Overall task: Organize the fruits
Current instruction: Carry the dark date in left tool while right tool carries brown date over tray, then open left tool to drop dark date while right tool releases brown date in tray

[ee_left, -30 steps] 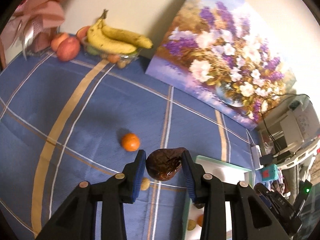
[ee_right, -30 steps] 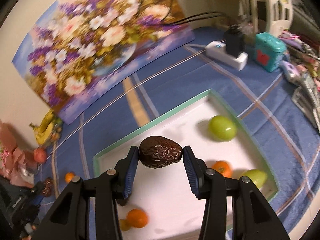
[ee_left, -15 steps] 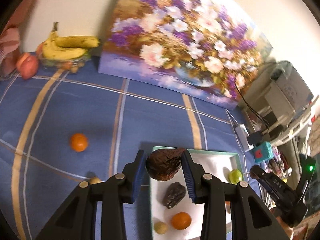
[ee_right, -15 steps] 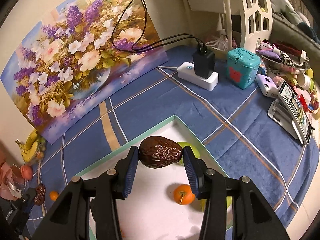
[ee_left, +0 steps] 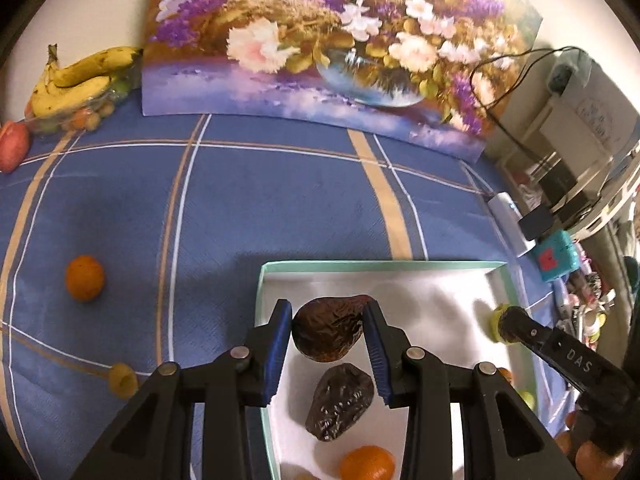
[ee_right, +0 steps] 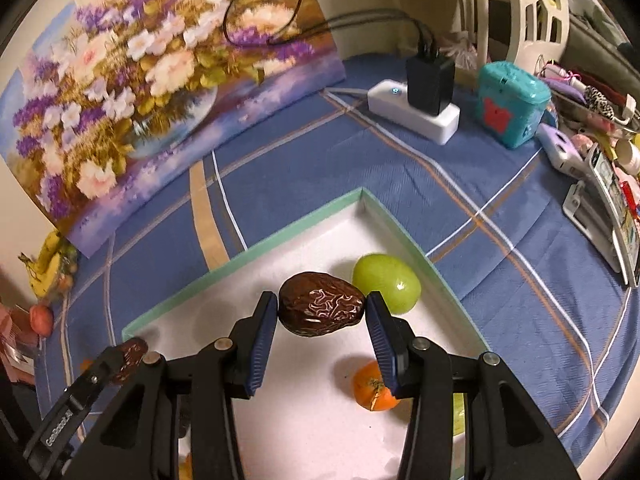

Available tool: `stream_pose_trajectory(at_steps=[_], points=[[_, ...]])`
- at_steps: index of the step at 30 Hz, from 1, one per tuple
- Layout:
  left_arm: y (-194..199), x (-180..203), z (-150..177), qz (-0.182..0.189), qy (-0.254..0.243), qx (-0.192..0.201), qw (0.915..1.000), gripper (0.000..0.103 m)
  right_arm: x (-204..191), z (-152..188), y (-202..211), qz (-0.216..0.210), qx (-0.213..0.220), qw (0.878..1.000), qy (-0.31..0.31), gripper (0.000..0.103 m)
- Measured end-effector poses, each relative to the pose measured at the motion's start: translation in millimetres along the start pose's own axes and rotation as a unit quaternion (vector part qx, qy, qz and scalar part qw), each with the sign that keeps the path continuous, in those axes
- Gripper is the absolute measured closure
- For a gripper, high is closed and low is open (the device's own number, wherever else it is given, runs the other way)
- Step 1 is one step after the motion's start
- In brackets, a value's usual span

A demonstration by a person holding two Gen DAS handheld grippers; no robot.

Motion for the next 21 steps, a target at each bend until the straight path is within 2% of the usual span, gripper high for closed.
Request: stream_pose_trajectory(at_steps=[9, 21], points=[[-20, -4, 3, -0.007, 0.006, -0.016, 0.9998, 0.064, -2, 13, -30, 0.016, -0.038, 0.999, 0.017, 0.056], [-30, -6, 9, -0.007, 0.006, -0.032, 0.9994, 0.064, -8, 20, -41, 0.037, -0.042, 0.998, 0.040, 0.056]])
Point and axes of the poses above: each gripper's, at about its wrist camera, not at the fingertips, and y roughly against the way its jaws point, x to its right, z to its underside, the point moved 8 cm from there along -y, roughly the way its jaws point, and after that the axes turned 6 degrees about -x, right-handed, at the moved point
